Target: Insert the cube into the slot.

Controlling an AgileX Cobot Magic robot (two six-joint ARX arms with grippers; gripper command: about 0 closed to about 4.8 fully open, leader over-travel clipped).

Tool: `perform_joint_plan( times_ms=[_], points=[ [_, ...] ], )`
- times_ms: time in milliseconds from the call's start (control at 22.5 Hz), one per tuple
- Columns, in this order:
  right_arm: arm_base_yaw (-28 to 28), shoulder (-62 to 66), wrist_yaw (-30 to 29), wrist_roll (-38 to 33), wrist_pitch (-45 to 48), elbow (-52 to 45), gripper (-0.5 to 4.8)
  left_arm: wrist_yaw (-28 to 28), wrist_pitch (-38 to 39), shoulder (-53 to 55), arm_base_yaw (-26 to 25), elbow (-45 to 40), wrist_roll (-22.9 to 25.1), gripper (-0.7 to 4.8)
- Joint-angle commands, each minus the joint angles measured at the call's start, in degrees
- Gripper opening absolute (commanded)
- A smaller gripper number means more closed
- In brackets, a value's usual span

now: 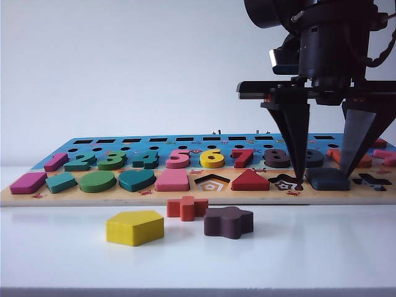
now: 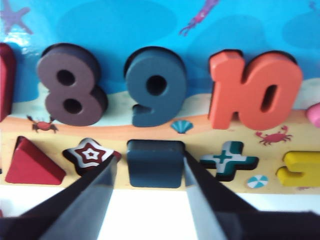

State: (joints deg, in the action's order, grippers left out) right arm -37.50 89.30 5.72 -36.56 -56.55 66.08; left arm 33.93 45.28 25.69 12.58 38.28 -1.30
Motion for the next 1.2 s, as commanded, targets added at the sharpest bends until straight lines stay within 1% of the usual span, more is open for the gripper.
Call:
perform_joint_plan(
  times_ms=[44, 133, 355, 488, 577, 621, 666, 710, 754, 843, 887, 1020, 1065, 1198],
  points=[
    [0.02, -0.04, 0.17, 0.22, 0.81, 0.07, 2.80, -0.09, -0.77, 0.04, 0.04, 0.28, 0.42, 0.07],
    [0.02, -0.17, 0.24, 0.20, 0.55, 0.07, 2.93, -0.09, -0.74, 0.04, 0.04, 0.28, 0.42, 0.07],
    [0.00, -3.06, 0.28, 0.13, 0.74, 0.28, 3.06, -0.09, -0.74, 0.04, 0.04, 0.28, 0.42, 0.07],
    [-0.15, -8.24, 0.24, -0.02, -0.11, 0.28, 2.98, -0.09, -0.77, 0.04, 0.04, 0.28, 0.42, 0.07],
    [-0.24, -11.28, 0.22, 0.39, -0.50, 0.28, 2.50, -0.09, -0.74, 0.04, 0.04, 0.28, 0.42, 0.07],
    [-0.46, -14.73, 0.26, 0.94, -0.35, 0.28, 1.62, -0.09, -0.74, 0.04, 0.04, 0.28, 0.42, 0.07],
    [-0.46, -16.44, 0.26, 1.36, 0.02, 0.28, 1.09, -0.09, -0.74, 0.04, 0.04, 0.28, 0.42, 0.07],
    [-0.46, -19.96, 0.02, 2.43, 0.83, 0.28, 0.13, -0.09, -0.74, 0.04, 0.04, 0.28, 0.42, 0.07],
    [-0.46, -21.64, 0.02, 2.80, 1.27, 0.28, -0.05, -0.09, -0.74, 0.04, 0.04, 0.28, 0.42, 0.07],
    [-0.44, -26.21, 0.07, 5.46, 2.69, 0.28, -0.06, -0.09, -0.74, 0.02, 0.04, 0.28, 0.42, 0.07],
    [-0.44, -29.05, 0.09, 9.07, 4.31, 0.26, -0.06, -0.09, -0.74, -0.22, 0.04, 0.28, 0.42, 0.07],
    [-0.46, -34.75, 0.55, 16.04, 9.01, 0.17, -0.07, -0.09, -0.81, -0.90, 0.04, 0.28, 0.42, 0.07],
    [-0.46, -37.22, 1.03, 20.17, 12.20, -0.20, -0.08, -0.09, -0.81, -1.31, 0.04, 0.28, 0.42, 0.07],
    [-0.44, -40.92, 1.44, 26.21, 18.45, -2.97, -0.08, -0.09, -0.81, -1.64, 0.04, 0.28, 0.42, 0.07]
  ],
)
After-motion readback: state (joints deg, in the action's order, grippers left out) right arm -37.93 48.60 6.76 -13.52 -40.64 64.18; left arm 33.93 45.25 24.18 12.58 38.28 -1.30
